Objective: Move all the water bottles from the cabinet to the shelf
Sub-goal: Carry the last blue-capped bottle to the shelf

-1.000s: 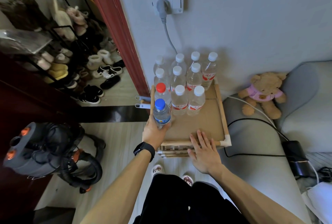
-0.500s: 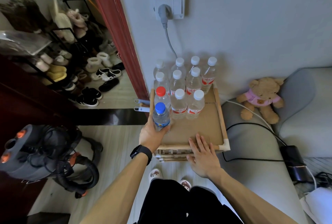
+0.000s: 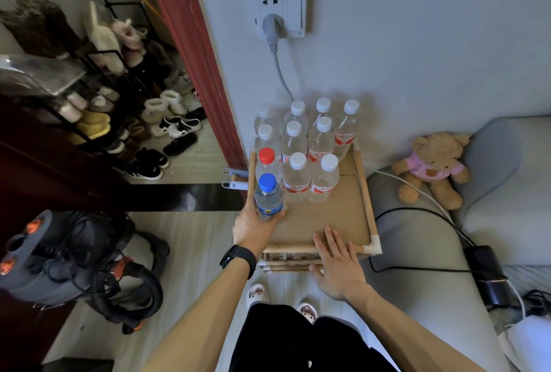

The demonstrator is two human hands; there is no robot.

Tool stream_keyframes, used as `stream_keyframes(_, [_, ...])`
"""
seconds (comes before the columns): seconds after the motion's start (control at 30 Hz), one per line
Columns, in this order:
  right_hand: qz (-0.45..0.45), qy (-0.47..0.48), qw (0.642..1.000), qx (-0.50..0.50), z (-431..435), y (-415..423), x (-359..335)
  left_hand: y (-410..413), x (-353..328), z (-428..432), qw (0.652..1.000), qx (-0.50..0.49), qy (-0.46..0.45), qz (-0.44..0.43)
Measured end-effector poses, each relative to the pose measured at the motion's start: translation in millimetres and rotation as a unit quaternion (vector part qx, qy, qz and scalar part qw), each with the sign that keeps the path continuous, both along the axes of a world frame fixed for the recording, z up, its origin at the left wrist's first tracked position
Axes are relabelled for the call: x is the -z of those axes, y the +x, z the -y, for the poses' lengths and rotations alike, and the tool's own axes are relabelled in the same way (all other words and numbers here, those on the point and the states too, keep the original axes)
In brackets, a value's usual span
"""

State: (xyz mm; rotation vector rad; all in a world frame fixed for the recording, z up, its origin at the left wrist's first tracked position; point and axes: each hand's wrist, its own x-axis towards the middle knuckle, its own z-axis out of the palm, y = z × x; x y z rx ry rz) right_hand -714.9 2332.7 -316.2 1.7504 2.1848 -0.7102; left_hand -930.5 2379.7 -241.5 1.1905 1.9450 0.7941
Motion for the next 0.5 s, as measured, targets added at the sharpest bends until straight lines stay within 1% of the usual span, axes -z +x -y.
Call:
stream_keyframes(0.23, [0.003,-0.006,1.0,-0.009,-0.5,1.7,-4.0,-2.3,-1.3,-6.2,0.999,0.02,-0.009,0.031])
stream_keyframes(0.37, [0.001,-0.008,1.0,-0.009,-0.4,1.8,-4.1,-4.9,-2.4,-7.3,0.999,0.048,-0.008,0.02])
stream_keyframes(0.5, [-0.001,-0.013,1.0,-0.011,-1.3,2.9,-4.9,-7.8,-2.4,-4.3,0.998,0.058,-0.008,0.03])
